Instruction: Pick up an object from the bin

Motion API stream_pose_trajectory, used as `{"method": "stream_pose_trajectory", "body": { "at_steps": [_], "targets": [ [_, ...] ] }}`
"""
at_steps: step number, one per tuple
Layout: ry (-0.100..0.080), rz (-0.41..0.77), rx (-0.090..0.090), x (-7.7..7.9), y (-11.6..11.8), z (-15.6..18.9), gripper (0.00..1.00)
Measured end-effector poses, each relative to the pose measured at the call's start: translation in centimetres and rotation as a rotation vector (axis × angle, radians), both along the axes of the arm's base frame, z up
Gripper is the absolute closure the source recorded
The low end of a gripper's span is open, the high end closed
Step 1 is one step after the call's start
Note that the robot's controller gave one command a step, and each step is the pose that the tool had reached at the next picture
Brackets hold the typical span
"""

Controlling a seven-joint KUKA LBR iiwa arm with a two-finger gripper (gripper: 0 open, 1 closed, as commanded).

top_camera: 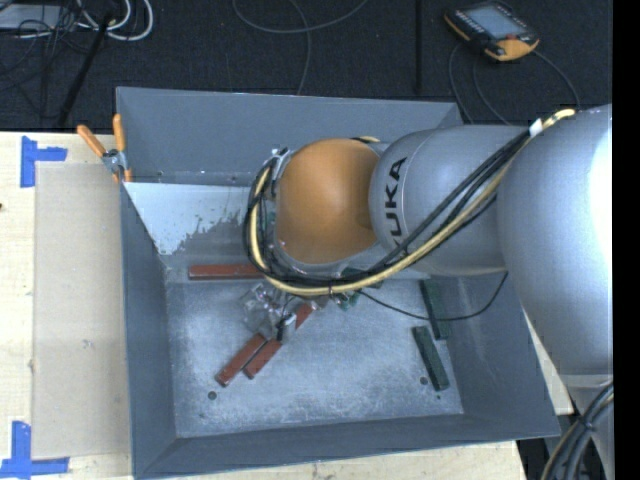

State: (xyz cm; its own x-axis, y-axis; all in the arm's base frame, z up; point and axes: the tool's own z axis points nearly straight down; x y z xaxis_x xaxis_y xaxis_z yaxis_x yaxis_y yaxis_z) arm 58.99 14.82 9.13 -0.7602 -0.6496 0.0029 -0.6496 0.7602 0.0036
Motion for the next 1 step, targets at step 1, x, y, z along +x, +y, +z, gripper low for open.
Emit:
{"method": "stream_pose_trajectory", "body": {
  "at_steps": [1],
  "targets": [
    [-0.006,-0.077,0.000,1.67,2.83,-1.87,0.00]
  ]
}}
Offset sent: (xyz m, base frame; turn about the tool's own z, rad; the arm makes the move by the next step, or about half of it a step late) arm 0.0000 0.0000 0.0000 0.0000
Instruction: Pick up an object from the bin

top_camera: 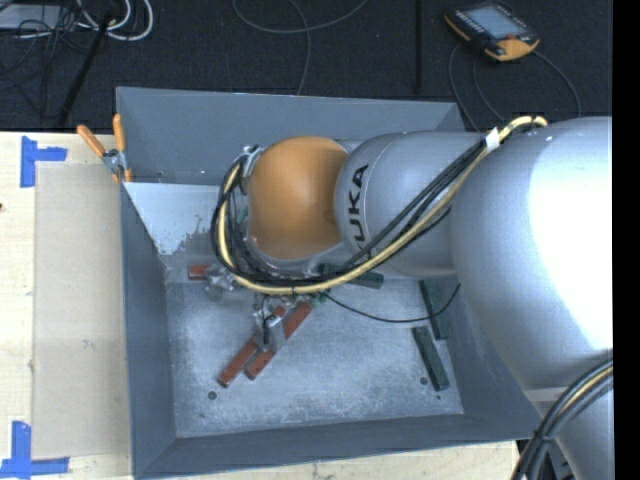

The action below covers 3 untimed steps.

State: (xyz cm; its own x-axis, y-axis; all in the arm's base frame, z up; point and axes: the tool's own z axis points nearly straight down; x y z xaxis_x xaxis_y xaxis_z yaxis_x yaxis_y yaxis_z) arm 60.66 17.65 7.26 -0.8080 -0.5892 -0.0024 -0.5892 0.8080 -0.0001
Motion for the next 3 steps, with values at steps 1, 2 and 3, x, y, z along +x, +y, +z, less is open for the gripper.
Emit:
{"method": "stream_pose_trajectory", "body": {
  "at_steps": [1,2,3],
  "targets": [
    [0.002,-0.003,0.001,0.17,0.24,0.09,1.00],
    [-0.002,-0.005,0.001,0.16,0.18,-0.12,0.00],
    [-0.003,-0.007,0.001,0.25,0.16,0.03,1.00]
  ]
}}
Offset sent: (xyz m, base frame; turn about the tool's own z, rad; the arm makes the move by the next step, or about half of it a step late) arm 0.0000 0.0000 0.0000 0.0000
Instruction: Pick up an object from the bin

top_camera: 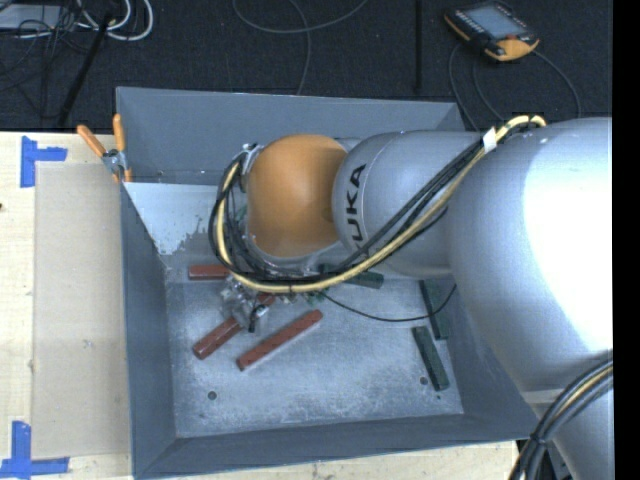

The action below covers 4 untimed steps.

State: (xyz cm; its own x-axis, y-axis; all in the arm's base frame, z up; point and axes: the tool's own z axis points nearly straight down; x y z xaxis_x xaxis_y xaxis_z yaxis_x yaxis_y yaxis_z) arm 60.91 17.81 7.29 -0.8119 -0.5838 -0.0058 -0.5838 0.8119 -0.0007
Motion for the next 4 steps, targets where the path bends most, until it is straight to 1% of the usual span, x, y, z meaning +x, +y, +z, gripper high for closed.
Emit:
{"method": "stream_pose_trajectory", "body": {
  "at_steps": [1,2,3,4],
  "targets": [
    [0.002,0.000,0.000,-0.10,0.02,-0.16,0.00],
    [-0.003,-0.002,0.002,0.07,0.05,0.08,1.00],
    [0.002,-0.002,0.000,-0.10,0.00,-0.18,0.00],
    [0.002,-0.002,0.000,-0.10,-0.03,-0.18,1.00]
  ]
}}
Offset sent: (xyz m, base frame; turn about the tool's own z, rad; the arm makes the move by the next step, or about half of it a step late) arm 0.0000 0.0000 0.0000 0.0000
